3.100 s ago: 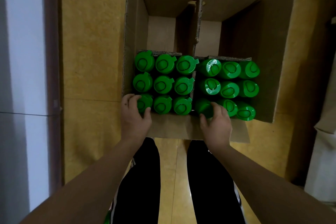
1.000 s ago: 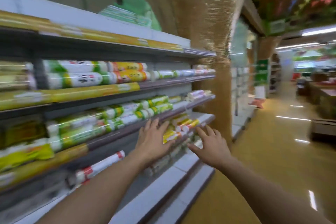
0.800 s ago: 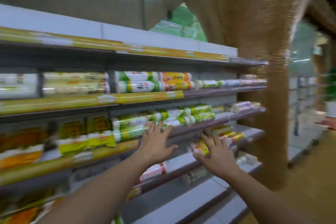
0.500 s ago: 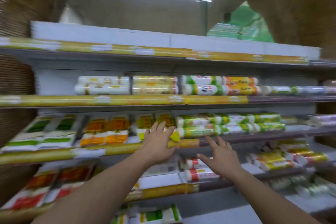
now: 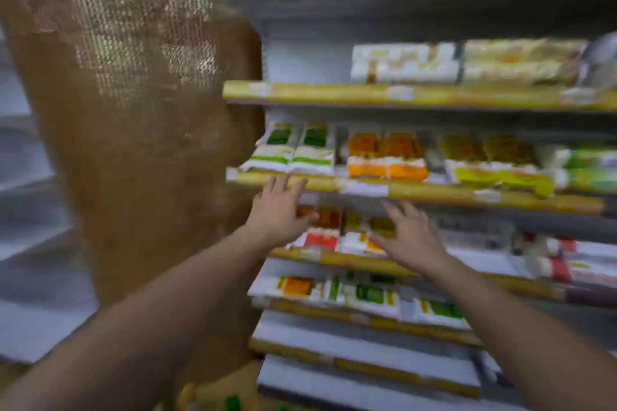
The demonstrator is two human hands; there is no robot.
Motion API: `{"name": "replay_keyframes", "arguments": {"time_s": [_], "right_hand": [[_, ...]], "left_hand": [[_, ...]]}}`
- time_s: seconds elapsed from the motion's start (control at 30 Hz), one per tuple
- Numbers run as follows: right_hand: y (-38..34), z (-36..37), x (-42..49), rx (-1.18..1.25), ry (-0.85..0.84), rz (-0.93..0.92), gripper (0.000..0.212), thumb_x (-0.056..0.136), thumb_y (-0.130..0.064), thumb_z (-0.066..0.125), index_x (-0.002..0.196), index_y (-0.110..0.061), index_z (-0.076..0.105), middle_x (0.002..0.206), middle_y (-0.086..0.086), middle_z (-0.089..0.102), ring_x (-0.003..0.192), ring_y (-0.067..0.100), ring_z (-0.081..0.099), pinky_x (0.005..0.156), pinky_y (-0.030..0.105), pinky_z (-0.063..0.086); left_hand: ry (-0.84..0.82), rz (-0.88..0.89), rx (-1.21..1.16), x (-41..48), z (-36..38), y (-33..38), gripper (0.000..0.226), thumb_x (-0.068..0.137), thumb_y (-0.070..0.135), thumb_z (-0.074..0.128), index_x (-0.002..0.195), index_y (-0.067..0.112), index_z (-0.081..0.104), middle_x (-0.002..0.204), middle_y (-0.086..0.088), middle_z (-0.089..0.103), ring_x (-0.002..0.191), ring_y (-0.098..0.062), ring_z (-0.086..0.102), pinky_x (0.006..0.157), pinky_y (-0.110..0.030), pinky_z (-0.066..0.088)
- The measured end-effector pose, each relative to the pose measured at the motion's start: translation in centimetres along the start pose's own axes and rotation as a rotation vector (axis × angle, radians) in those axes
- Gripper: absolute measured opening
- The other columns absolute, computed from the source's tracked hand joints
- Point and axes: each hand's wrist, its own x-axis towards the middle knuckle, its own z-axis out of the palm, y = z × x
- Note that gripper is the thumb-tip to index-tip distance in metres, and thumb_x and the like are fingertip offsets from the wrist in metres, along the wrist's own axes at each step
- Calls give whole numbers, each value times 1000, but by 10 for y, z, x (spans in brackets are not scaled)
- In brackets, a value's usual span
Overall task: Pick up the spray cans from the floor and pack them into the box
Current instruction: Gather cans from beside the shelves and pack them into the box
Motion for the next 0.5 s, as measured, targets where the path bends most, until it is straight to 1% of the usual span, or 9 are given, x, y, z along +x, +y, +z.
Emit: {"name": "replay_keyframes", "arguments": {"time_s": [0.07, 0.13, 0.23, 0.3, 0.4, 0.5], "right_hand": [[-30, 29, 3, 25, -58, -17, 87, 88, -72, 55, 159, -34, 22, 166, 9, 17, 148, 38, 23, 117, 50, 31], [-55, 58, 5, 38, -94, -45, 85, 89, -69, 57, 158, -31, 26, 165, 13, 19, 148, 39, 24, 118, 49, 29], [-71, 104, -7, 56, -148, -81, 85, 88, -67, 59, 157, -27, 31, 163, 17, 25, 147, 40, 28, 118, 47, 30], [-66, 134, -21, 65, -222, -68, 85, 88, -68, 59, 157, -28, 29, 164, 15, 24, 147, 40, 27, 117, 50, 32], [-45, 173, -44, 66, -367, 7, 86, 89, -69, 57, 159, -31, 24, 165, 10, 21, 149, 37, 25, 116, 51, 33], [-11, 208, -68, 63, -456, 91, 86, 89, -70, 56, 159, -29, 26, 165, 12, 23, 148, 37, 26, 114, 50, 35]], "left_hand": [[-16, -62, -30, -23, 12, -40, 82, 90, 64, 57, 157, 26, 27, 163, -14, 22, 148, -37, 21, 115, -54, 30], [-38, -120, -67, -47, 28, -72, 81, 90, 62, 58, 156, 25, 29, 160, -17, 27, 147, -39, 23, 114, -55, 30], [-112, -191, -104, -81, 60, -104, 81, 90, 58, 61, 156, 24, 29, 159, -22, 28, 146, -41, 23, 114, -57, 31], [-147, -229, -127, -101, 85, -114, 80, 90, 56, 63, 155, 23, 30, 158, -22, 28, 145, -42, 24, 114, -56, 32], [-217, -269, -162, -123, 129, -117, 82, 89, 55, 65, 155, 21, 32, 158, -22, 29, 144, -43, 25, 113, -55, 32], [-320, -295, -196, -135, 175, -107, 81, 90, 55, 65, 155, 22, 31, 158, -22, 29, 145, -43, 25, 114, -54, 31]]}}
